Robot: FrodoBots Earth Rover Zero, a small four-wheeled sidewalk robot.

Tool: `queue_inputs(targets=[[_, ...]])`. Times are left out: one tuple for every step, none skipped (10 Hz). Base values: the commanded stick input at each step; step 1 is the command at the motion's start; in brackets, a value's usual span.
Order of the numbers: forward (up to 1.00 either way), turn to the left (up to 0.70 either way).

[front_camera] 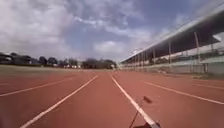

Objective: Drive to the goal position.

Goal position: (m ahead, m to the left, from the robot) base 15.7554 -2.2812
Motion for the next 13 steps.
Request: queue_inputs(targets=[[0.7, 0.0], [0.7, 0.0], [0.7, 0.0], [0.7, 0.0], [0.7, -0.35], [0.7, -0.35], [0.7, -0.35], [0.7, -0.35], [0.7, -0.35], [0.7, -0.35], [0.7, -0.35], [0.7, -0.3], [0.7, -0.17]])
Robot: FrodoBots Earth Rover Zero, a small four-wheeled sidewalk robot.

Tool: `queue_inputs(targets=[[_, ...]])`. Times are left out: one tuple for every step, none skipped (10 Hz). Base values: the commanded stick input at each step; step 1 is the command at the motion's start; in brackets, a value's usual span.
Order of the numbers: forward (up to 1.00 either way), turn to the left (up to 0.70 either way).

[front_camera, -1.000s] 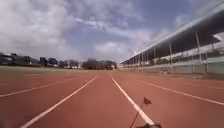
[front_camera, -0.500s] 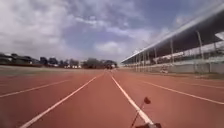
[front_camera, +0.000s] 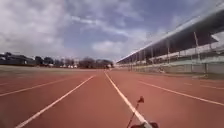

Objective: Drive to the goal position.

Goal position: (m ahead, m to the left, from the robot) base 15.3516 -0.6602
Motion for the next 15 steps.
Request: queue_inputs(targets=[[0.7, -0.04], [0.7, 0.0], [0.7, 0.0], [0.7, 0.0], [0.7, 0.0], [0.7, 0.0], [0.7, 0.0], [0.7, 0.0], [0.7, 0.0], [0.7, 0.0], [0.7, 0.0], [0.7, 0.0], [0.7, 0.0], [0.7, 0.0], [0.7, 0.0]])
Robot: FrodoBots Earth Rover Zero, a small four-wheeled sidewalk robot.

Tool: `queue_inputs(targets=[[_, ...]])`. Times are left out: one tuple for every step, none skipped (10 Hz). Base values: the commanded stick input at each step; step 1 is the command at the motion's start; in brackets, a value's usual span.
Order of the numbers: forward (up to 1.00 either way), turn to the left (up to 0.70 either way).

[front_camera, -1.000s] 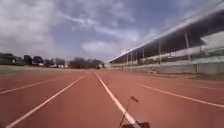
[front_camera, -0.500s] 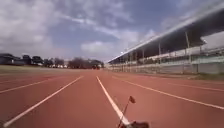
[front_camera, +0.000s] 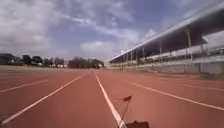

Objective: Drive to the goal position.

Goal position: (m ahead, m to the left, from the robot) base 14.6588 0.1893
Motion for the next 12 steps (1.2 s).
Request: queue_inputs(targets=[[0.7, 0.0], [0.7, 0.0], [0.7, 0.0], [0.7, 0.0], [0.7, 0.0], [0.7, 0.0], [0.7, 0.0], [0.7, 0.0], [0.7, 0.0], [0.7, 0.0], [0.7, 0.0], [0.7, 0.0]])
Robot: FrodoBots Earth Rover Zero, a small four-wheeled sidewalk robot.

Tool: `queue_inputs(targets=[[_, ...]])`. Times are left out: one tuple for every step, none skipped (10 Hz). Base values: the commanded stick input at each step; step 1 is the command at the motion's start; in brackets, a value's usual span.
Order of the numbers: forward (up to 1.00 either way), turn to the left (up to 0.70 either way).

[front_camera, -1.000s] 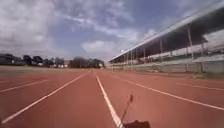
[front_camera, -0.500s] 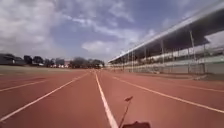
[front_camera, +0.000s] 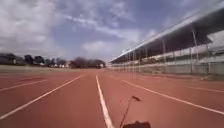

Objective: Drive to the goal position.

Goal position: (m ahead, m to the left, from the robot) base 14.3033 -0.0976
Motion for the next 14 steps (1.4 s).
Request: queue_inputs(targets=[[0.7, 0.0], [0.7, 0.0], [0.7, 0.0], [0.7, 0.0], [0.7, 0.0], [0.7, 0.0], [0.7, 0.0], [0.7, 0.0], [0.7, 0.0], [0.7, 0.0], [0.7, 0.0], [0.7, 0.0], [0.7, 0.0], [0.7, 0.0]])
